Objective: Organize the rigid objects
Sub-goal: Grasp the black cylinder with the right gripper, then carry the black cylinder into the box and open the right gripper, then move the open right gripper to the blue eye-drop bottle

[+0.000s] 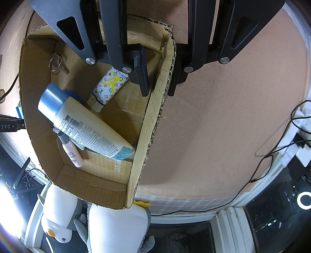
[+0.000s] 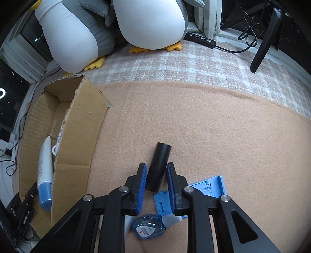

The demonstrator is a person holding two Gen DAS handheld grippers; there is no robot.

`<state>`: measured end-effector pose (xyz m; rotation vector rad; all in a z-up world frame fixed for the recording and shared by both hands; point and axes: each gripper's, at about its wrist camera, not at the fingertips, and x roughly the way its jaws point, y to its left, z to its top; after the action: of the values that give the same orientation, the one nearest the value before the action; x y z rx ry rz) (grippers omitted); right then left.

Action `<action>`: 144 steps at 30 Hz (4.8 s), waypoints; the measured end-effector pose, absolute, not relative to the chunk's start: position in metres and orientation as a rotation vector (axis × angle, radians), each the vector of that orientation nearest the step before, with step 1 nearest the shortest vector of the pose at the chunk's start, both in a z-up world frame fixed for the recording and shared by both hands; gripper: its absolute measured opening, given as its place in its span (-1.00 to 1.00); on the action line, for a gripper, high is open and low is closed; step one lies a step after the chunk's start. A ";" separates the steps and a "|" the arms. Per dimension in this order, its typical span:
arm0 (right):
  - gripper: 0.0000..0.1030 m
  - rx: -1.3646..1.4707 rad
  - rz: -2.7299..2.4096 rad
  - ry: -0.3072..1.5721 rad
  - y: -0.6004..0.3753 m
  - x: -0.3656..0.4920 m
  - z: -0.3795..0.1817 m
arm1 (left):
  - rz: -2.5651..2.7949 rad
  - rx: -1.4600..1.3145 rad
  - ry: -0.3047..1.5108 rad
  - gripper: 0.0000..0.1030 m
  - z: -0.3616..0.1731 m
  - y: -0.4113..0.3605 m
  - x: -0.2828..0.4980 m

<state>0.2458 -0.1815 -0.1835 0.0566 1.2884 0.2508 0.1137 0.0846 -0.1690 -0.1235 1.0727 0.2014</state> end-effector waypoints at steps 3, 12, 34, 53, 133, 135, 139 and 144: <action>-0.71 0.046 0.253 1.287 -0.183 0.248 -0.185 | 0.202 -0.124 1.073 -0.67 -0.169 0.085 0.114; -0.71 0.074 0.257 1.265 -0.193 0.248 -0.182 | 0.201 -0.124 1.073 -0.67 -0.169 0.085 0.114; -0.71 0.037 0.593 1.097 -0.129 0.167 -0.089 | 0.201 -0.124 1.072 -0.67 -0.169 0.085 0.113; -0.71 -0.134 0.764 1.154 -0.050 0.122 -0.117 | 0.201 -0.124 1.072 -0.67 -0.169 0.085 0.113; -0.22 -0.051 0.430 1.242 -0.177 0.180 -0.175 | 0.200 -0.125 1.071 -0.67 -0.170 0.086 0.113; -0.22 -0.080 0.427 1.237 -0.171 0.181 -0.176 | 0.200 -0.126 1.071 -0.67 -0.170 0.086 0.113; -0.22 -0.160 0.420 1.222 -0.160 0.179 -0.177 | 0.200 -0.125 1.071 -0.67 -0.170 0.087 0.113; -0.37 -0.236 0.409 1.217 -0.153 0.174 -0.177 | 0.201 -0.125 1.071 -0.67 -0.170 0.086 0.113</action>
<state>0.1743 -0.1526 -0.1768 -0.2361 1.2167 0.4092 0.1127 0.0863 -0.1701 -0.1247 1.0709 0.2010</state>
